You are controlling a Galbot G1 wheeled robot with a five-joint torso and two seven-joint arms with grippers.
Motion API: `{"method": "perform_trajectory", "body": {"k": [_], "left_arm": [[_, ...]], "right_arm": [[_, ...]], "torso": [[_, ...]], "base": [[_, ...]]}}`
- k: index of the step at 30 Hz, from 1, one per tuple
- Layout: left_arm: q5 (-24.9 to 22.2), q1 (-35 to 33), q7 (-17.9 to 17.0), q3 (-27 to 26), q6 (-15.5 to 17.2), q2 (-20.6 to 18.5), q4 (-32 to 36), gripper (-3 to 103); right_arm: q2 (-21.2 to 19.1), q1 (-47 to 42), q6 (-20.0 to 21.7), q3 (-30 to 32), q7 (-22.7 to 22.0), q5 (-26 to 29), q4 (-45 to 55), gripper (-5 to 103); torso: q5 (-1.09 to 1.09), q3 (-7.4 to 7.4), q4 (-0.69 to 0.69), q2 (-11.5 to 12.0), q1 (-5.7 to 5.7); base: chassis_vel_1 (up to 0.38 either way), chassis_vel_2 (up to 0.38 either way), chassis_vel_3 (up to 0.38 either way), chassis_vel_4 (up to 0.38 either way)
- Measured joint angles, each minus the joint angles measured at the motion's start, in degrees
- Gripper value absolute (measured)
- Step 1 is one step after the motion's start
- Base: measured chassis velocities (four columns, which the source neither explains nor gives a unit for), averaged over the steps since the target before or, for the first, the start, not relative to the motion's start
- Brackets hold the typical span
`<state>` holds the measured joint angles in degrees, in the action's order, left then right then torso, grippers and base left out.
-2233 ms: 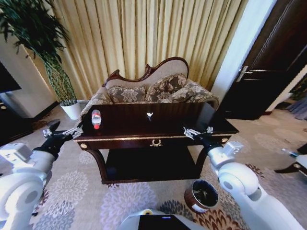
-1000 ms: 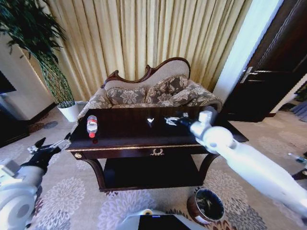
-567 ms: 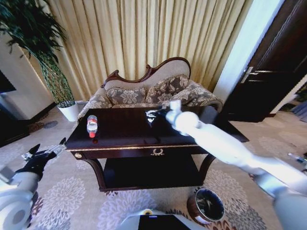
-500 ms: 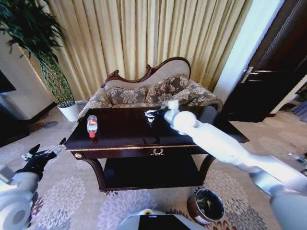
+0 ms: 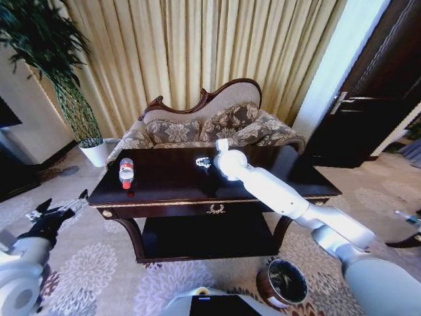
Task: Move to the front of the table and place the trash on the table into the trash bin.
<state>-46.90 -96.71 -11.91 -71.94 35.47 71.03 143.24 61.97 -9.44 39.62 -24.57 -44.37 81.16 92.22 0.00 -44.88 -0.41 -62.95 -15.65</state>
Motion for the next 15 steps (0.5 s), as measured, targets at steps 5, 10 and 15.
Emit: {"method": "perform_trajectory", "body": {"k": [5, 10, 15], "left_arm": [[0.0, 0.4, 0.0, 0.3, 0.0, -0.1, 0.0, 100], [0.0, 0.6, 0.2, -0.2, 0.0, -0.5, 0.0, 100], [-0.3, 0.8, 0.4, -0.9, 0.0, -0.5, 0.0, 100]], "right_arm": [[0.0, -0.4, 0.1, 0.0, 0.0, -0.5, -0.3, 100], [0.5, -0.4, 0.1, 0.1, 0.2, -1.3, -1.7, 100], [1.3, -0.4, 0.1, -0.1, 0.5, -2.3, -3.7, 100]], "torso": [[0.0, 0.0, 0.01, 0.0, 0.0], [0.0, 0.0, 0.01, 0.0, 0.0], [0.0, 0.0, 0.01, 0.0, 0.0]], "base": [[0.0, 0.0, 0.0, 0.0], [0.0, 0.0, 0.0, 0.0], [0.0, 0.0, 0.0, 0.0]]}}
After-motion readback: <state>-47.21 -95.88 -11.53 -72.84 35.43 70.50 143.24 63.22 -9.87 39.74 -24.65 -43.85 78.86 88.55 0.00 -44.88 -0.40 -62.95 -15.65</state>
